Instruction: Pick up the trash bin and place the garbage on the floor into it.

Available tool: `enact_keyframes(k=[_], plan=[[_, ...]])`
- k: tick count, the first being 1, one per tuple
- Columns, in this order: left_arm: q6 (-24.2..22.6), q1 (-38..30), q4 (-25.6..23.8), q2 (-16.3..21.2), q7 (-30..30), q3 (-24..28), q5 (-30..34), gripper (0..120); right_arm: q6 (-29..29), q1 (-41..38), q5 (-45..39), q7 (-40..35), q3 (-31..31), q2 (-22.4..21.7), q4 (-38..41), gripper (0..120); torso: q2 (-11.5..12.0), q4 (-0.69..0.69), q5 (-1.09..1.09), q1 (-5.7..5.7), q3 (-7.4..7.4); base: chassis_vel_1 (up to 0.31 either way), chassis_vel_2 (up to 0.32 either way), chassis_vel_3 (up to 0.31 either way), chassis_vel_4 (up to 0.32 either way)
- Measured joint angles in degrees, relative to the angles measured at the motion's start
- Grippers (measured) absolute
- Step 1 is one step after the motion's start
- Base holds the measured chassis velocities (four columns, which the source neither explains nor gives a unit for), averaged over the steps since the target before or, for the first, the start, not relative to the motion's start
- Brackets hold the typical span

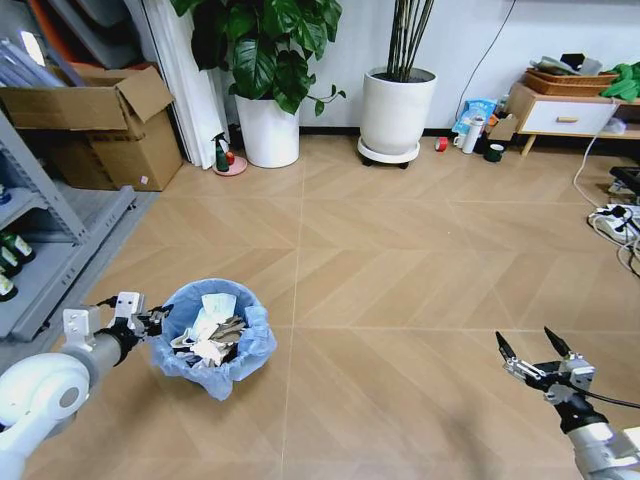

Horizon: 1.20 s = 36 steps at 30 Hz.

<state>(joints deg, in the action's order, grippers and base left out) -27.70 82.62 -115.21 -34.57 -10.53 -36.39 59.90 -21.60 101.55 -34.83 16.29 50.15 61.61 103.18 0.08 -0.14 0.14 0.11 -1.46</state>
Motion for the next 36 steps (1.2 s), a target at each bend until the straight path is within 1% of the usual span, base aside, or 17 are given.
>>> enact_keyframes(k=[2, 3, 7, 11, 15, 25, 26, 27, 29, 31, 32, 33, 34, 35, 36], plan=[[0.0, 0.1, -0.1, -0.1, 0.0, 0.0, 0.0, 0, -0.1, 0.0, 0.0, 0.0, 0.0, 0.0, 0.0, 100, 0.0, 0.0, 0.02, 0.0, 0.0, 0.213, -0.166, -0.208, 0.162], [0.0, 0.3, -0.1, -0.2, 0.0, 0.0, -0.1, 0, -0.2, 0.1, 0.0, 0.1, 0.1, 0.0, 0.0, 100, 0.0, 0.0, 0.06, 0.0, 0.0, 0.217, -0.194, -0.223, 0.166], [0.0, 0.5, -0.1, -0.5, -0.1, -0.2, -0.3, 0, -0.4, 0.3, -0.3, 0.5, 0.3, 0.0, 0.1, 100, 0.0, 0.01, 0.02, -0.01, 0.0, 0.202, -0.165, -0.205, 0.156], [0.0, 0.6, -0.1, -0.8, -0.2, -0.3, -0.4, 0, -0.6, 0.3, -0.4, 0.9, 0.4, -0.1, 0.1, 100, 0.0, 0.01, 0.04, -0.01, 0.01, 0.146, -0.138, -0.181, 0.123], [0.0, 1.0, -0.1, -1.1, -0.2, -0.6, -0.6, 0, -0.9, 0.3, -0.7, 1.4, 0.4, -0.1, 0.1, 100, 0.0, 0.0, 0.03, -0.01, 0.01, 0.082, -0.061, -0.072, 0.051], [0.3, 1.4, 0.2, -2.2, -0.2, -1.0, -1.3, 0, -1.1, 0.2, -1.2, 1.8, 0.4, -0.4, -0.1, 100, 0.0, 0.01, 0.03, 0.0, -0.01, -0.007, 0.008, 0.011, -0.004], [0.5, 1.0, 1.2, -2.5, -0.5, -0.8, -1.4, 0, -1.1, 0.2, -1.3, 1.9, 0.4, -0.5, -0.2, 100, 0.0, 0.01, 0.04, 0.0, -0.01, 0.0, 0.0, 0.0, 0.0], [0.5, 1.0, 1.2, -2.5, -0.5, -0.8, -1.4, 0, -1.1, 0.2, -1.3, 1.9, 0.4, -0.5, -0.2, 100, 0.0, 0.01, 0.04, 0.0, -0.01, 0.0, 0.0, 0.0, 0.0], [0.7, -0.8, 3.3, -2.6, -0.9, 0.5, -1.6, 0, -1.1, 0.4, -1.5, 2.0, 0.5, -0.7, -0.2, 100, 0.0, 0.01, 0.02, 0.0, -0.01, 0.0, 0.0, 0.0, 0.0], [0.8, -5.4, 7.7, -3.0, -1.6, 3.6, -1.2, 0, -1.1, 0.6, -1.7, 2.0, 0.7, -1.1, -0.2, 100, 0.0, 0.01, 0.06, 0.0, -0.01, 0.0, 0.0, 0.0, 0.0], [0.8, -5.4, 7.7, -3.0, -1.6, 3.6, -1.2, 0, -1.1, 0.6, -1.7, 2.0, 0.7, -1.1, -0.2, 100, 0.0, 0.01, 0.06, 0.0, -0.01, 0.0, 0.0, 0.0, 0.0], [0.8, -6.7, 8.8, -3.1, -1.8, 4.5, -0.9, 0, -1.1, 0.7, -1.7, 2.0, 0.7, -1.1, -0.2, 100, 0.0, 0.02, 0.04, 0.0, -0.01, 0.0, 0.0, 0.0, 0.0], [0.8, -10.0, 11.5, -3.4, -2.3, 6.6, 0.0, 0, -1.0, 0.8, -1.7, 2.0, 0.9, -1.3, -0.3, 100, 0.0, 0.0, 0.03, 0.0, -0.01, 0.0, 0.0, 0.0, 0.0], [0.8, -10.0, 11.5, -3.4, -2.3, 6.6, 0.0, 0, -1.0, 0.8, -1.7, 2.0, 0.9, -1.3, -0.3, 100, 0.0, 0.0, 0.03, 0.0, -0.01, 0.0, 0.0, 0.0, 0.0], [0.8, -12.4, 13.8, -3.8, -2.7, 8.2, 1.1, 0, -1.0, 0.9, -1.8, 2.0, 1.0, -1.4, -0.3, 100, 0.0, -0.01, 0.06, 0.0, 0.0, 0.0, 0.0, 0.0, 0.0]])
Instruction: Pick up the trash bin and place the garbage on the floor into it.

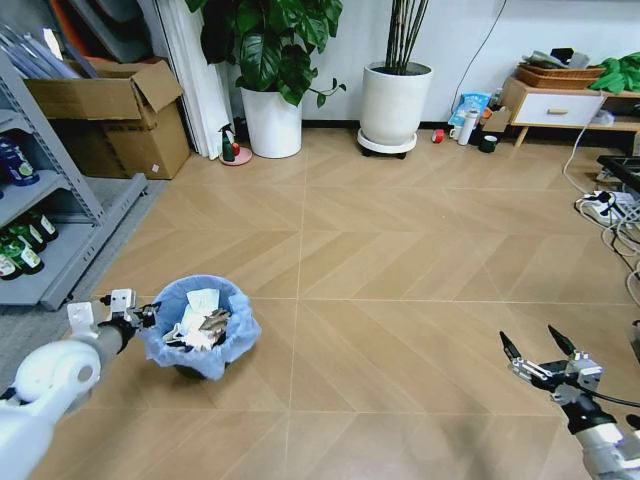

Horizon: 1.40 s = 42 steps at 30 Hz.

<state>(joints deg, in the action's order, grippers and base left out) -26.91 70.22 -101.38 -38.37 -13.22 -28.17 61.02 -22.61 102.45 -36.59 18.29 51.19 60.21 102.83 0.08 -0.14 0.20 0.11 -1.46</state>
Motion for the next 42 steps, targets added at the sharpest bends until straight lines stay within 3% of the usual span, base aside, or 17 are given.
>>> enact_keyframes(k=[2, 6, 11, 17, 22, 27, 31, 32, 34, 38, 42], plan=[[-0.1, -3.4, 4.3, -0.8, -0.2, 2.3, 1.7, 0, 0.2, 0.1, -0.1, -0.1, 0.2, -0.2, -0.1, 100, 0.0, -0.01, -0.03, 0.0, 0.0, 0.0, 0.0, 0.0, 0.0], [0.1, -4.4, 8.3, -2.2, 0.3, 2.5, 2.8, 0, 0.8, -0.5, -0.4, -0.4, -0.3, -1.2, -0.5, 100, 0.0, 0.02, -0.03, 0.0, -0.01, 0.0, 0.0, 0.0, 0.0], [0.2, -4.8, 10.4, -3.1, 0.6, 2.4, 4.0, 1, 1.1, -0.6, -0.6, -0.7, -0.5, -1.7, -0.7, 100, 0.0, 0.03, -0.03, 0.0, 0.0, 0.0, 0.0, 0.0, 0.0], [0.4, -5.0, 11.1, -3.5, 0.9, 2.3, 4.2, 19, 1.3, -0.6, -0.6, -0.9, -0.7, -1.7, -0.7, 100, 0.0, 0.02, -0.03, 0.0, 0.0, 0.0, 0.0, 0.0, 0.0], [3.4, -3.1, 7.6, -2.3, -0.9, -0.3, 2.3, 44, 2.7, -1.0, -0.3, -3.0, -0.6, -1.7, 0.6, 100, 0.0, 0.01, -0.03, 0.0, 0.0, 0.0, 0.0, 0.0, 0.0], [4.6, -1.2, 3.8, -1.3, -2.2, -2.1, 1.1, 55, 2.9, -1.7, 0.9, -4.6, -0.8, -1.7, 1.4, 100, 0.0, 0.02, -0.03, 0.0, 0.0, 0.0, 0.0, 0.0, 0.0], [5.1, 0.6, -1.7, -0.5, -4.1, -4.6, 1.1, 76, 3.1, -2.2, 2.3, -6.1, -1.4, -1.8, 3.1, 100, 0.0, 0.01, -0.02, 0.0, 0.0, 0.0, 0.0, 0.0, 0.0], [5.1, 0.6, -1.7, -0.5, -4.1, -4.6, 1.1, 76, 3.1, -2.2, 2.3, -6.1, -1.4, -1.8, 3.1, 100, 0.0, 0.01, -0.02, 0.0, 0.0, 0.0, 0.0, 0.0, 0.0], [5.3, 1.8, -6.2, -0.2, -4.8, -5.4, 0.6, 86, 3.1, -3.1, 2.3, -7.3, -2.2, -1.4, 4.6, 100, 0.0, 0.01, -0.02, 0.0, 0.01, 0.0, 0.0, 0.0, 0.0], [6.6, 1.0, -9.7, -1.1, -5.9, -1.6, -2.1, 99, 2.7, -6.0, 1.0, -9.1, -7.4, -1.1, 4.4, 100, 0.0, 0.01, -0.02, 0.0, 0.0, 0.0, 0.0, 0.0, 0.0], [8.4, -0.1, -10.0, -3.1, -5.9, 2.6, -5.6, 100, 2.0, -9.2, 1.4, -9.6, -11.7, -0.2, 2.5, 100, 0.0, 0.02, -0.04, 0.0, 0.0, 0.0, 0.0, 0.0, 0.0]])
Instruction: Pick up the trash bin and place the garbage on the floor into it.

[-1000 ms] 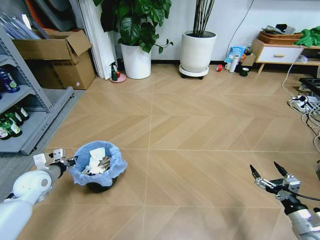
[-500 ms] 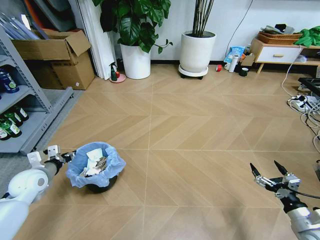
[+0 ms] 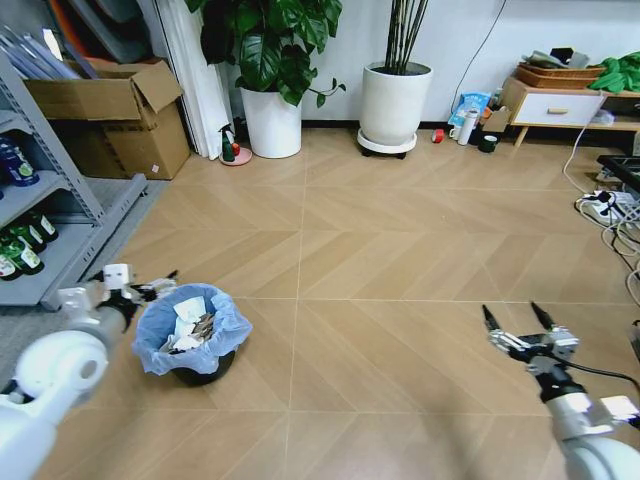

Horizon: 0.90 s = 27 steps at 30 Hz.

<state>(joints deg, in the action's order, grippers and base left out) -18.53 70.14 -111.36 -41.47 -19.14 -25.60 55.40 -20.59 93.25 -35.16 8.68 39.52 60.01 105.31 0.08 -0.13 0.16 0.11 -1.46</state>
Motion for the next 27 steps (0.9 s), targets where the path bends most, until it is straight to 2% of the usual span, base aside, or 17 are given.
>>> enact_keyframes(k=[6, 8, 12, 16, 27], plan=[[2.3, -1.1, 1.4, -3.7, -0.3, 3.9, -3.6, 100, -0.5, -3.6, 1.5, -0.3, -3.2, 3.1, -2.5, 100, 0.0, 0.0, 0.01, 0.0, 0.0, 0.0, 0.0, 0.0, 0.0], [3.4, -1.5, 2.6, -6.2, -0.7, 5.9, -5.2, 100, -0.8, -5.6, 2.1, -0.3, -5.1, 5.6, -3.5, 100, 0.0, -0.01, 0.03, 0.0, 0.0, 0.0, 0.0, 0.0, 0.0], [4.1, -1.9, 3.2, -7.9, -0.7, 6.7, -6.9, 100, -0.8, -7.8, 2.4, -0.3, -7.1, 8.0, -4.6, 100, 0.0, 0.0, 0.03, 0.0, 0.0, 0.0, 0.0, 0.0, 0.0], [4.6, -2.0, 3.9, -8.6, -0.3, 7.2, -9.1, 100, -0.7, -9.3, 2.8, -0.2, -8.9, 9.6, -5.6, 100, 0.0, 0.01, 0.02, 0.0, 0.0, 0.0, 0.0, 0.0, 0.0], [4.6, -2.0, 4.0, -8.6, -0.2, 7.2, -9.3, 100, -0.7, -9.3, 2.8, -0.1, -8.9, 9.6, -5.6, 100, 0.0, 0.0, 0.01, 0.0, 0.0, 0.0, 0.0, 0.0, 0.0]])
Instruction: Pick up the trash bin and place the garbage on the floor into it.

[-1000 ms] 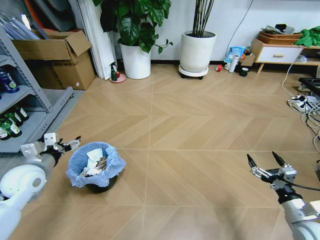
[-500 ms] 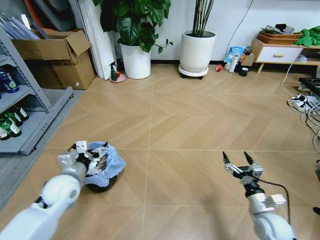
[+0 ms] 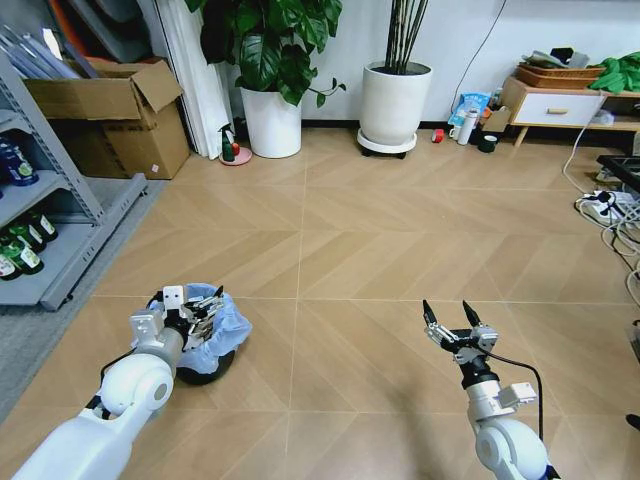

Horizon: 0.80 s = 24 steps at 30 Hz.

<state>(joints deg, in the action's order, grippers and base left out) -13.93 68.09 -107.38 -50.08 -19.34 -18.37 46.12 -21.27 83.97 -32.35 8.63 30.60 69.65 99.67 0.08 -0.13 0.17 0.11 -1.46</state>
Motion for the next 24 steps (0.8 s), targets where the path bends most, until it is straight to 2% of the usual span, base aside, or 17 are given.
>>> enact_keyframes(k=[24], plan=[[-0.1, 0.0, 0.0, 0.1, 0.1, -0.1, 0.2, 100, 0.0, 0.2, 0.0, 0.1, 0.2, -0.2, 0.1, 100, 0.0, 0.0, 0.01, 0.0, 0.0, 0.0, 0.0, 0.0, 0.0]])
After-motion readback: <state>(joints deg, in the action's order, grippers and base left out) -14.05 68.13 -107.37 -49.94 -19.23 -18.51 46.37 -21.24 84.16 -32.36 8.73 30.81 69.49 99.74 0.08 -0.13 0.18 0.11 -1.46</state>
